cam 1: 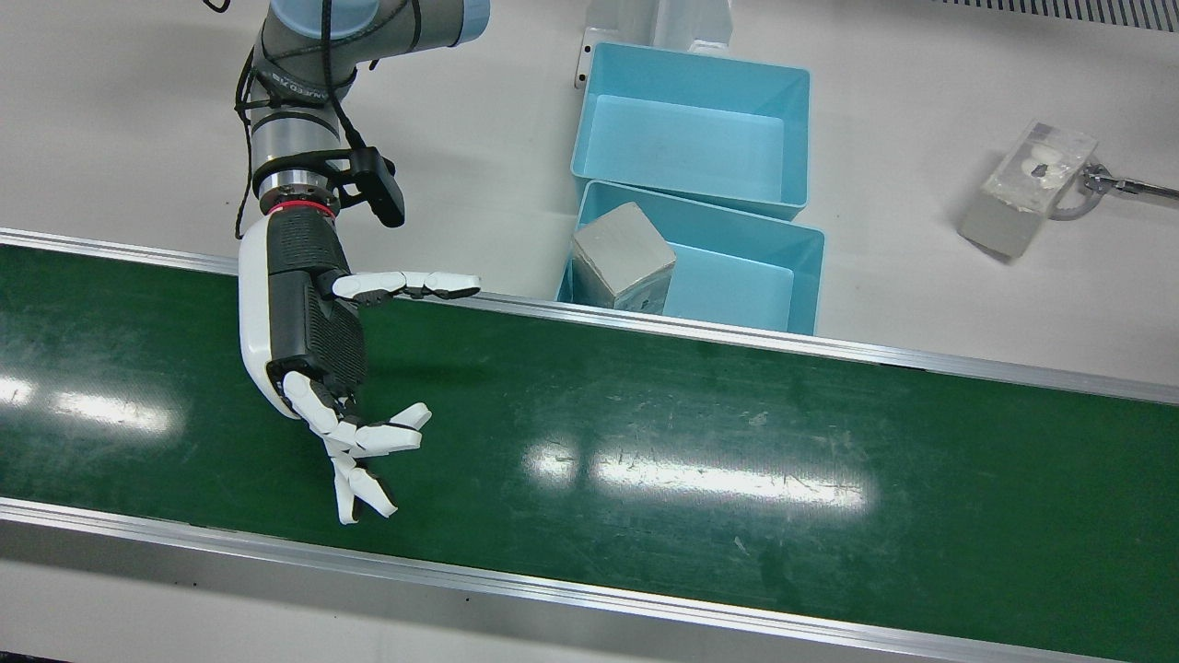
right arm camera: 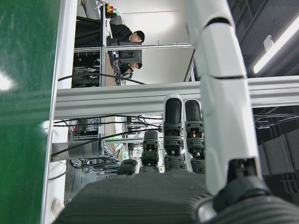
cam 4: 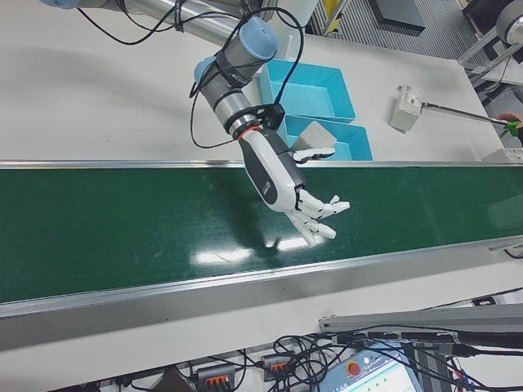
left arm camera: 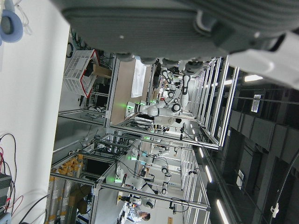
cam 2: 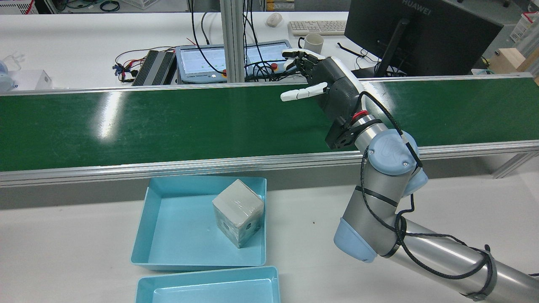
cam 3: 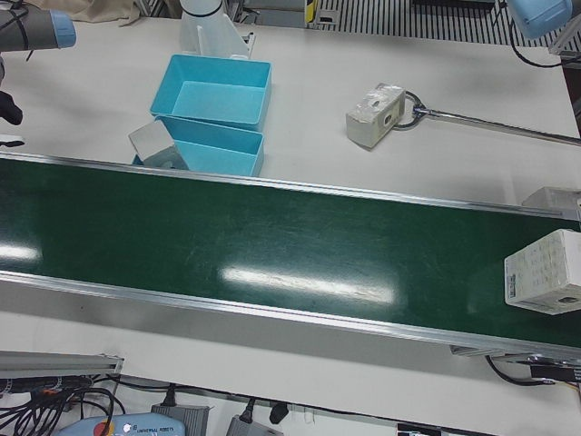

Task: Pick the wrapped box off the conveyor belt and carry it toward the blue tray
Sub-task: 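Lower the open right hand to the belt edge, palm facing upstream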

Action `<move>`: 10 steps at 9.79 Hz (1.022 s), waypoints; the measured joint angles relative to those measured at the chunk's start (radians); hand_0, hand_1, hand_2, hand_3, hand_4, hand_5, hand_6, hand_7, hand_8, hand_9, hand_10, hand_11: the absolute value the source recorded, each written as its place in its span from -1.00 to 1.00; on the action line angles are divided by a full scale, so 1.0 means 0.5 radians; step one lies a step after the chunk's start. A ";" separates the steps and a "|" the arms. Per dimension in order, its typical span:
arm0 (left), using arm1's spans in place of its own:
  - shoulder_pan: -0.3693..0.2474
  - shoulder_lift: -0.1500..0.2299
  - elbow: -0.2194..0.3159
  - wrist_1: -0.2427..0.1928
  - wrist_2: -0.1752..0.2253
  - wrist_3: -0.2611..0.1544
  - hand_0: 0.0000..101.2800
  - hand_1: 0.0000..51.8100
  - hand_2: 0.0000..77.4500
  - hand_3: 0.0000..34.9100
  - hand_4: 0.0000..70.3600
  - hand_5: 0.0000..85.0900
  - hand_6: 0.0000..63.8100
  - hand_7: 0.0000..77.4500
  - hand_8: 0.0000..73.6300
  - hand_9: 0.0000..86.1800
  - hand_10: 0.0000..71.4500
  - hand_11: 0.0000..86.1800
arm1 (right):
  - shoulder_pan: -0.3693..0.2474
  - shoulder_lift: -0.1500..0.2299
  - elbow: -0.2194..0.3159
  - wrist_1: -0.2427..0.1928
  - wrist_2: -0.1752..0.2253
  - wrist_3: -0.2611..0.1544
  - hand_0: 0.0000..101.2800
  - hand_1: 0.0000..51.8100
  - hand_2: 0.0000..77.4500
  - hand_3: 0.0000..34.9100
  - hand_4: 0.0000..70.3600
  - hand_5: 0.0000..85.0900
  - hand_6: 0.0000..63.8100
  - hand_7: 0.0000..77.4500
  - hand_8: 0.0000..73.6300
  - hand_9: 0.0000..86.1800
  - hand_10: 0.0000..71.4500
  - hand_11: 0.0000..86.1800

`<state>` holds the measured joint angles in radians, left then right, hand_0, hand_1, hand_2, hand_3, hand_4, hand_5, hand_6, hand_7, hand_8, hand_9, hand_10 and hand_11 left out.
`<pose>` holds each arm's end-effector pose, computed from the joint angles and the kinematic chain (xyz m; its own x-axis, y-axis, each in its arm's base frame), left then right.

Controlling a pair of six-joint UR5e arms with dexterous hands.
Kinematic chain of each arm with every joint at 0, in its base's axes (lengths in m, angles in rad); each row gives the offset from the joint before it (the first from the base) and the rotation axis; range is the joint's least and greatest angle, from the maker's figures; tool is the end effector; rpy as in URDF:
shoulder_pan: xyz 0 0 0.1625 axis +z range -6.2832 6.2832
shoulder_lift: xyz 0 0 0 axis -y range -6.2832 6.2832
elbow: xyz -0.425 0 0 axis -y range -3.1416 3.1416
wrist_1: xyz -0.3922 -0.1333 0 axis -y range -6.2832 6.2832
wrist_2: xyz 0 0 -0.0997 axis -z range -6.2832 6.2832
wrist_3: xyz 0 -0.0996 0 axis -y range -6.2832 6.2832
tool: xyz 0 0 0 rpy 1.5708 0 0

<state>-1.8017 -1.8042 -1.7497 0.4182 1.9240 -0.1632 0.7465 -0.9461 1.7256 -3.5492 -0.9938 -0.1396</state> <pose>-0.2222 -0.5133 0.5191 -0.9791 -0.1194 0.1645 -0.1626 -0.0255 -0.9864 -0.3435 -0.5734 0.2941 -0.9702 0.2331 -0.0667 0.1330 0.2819 -0.9502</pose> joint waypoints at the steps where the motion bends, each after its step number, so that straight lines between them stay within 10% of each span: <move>1: 0.000 0.000 0.000 0.000 0.000 0.000 -1.00 -1.00 -0.99 -1.00 -1.00 -0.97 -0.98 -0.99 -0.97 -0.99 -1.00 -0.99 | 0.000 0.044 -0.034 -0.002 -0.002 0.000 0.05 -0.31 -0.76 -1.00 -0.26 -0.41 -0.28 0.14 -0.72 -0.63 -0.91 -0.89; 10: 0.000 0.000 0.000 0.000 0.000 0.000 -1.00 -1.00 -0.97 -1.00 -1.00 -0.97 -0.98 -0.99 -0.97 -0.99 -0.98 -0.99 | -0.110 0.110 -0.087 0.003 0.000 0.007 0.09 -0.20 -0.73 -1.00 -0.22 -0.38 -0.23 0.23 -0.67 -0.54 -0.86 -0.80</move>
<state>-1.8017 -1.8042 -1.7497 0.4182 1.9240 -0.1632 0.6915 -0.8912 1.6820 -3.5477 -0.9938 -0.1363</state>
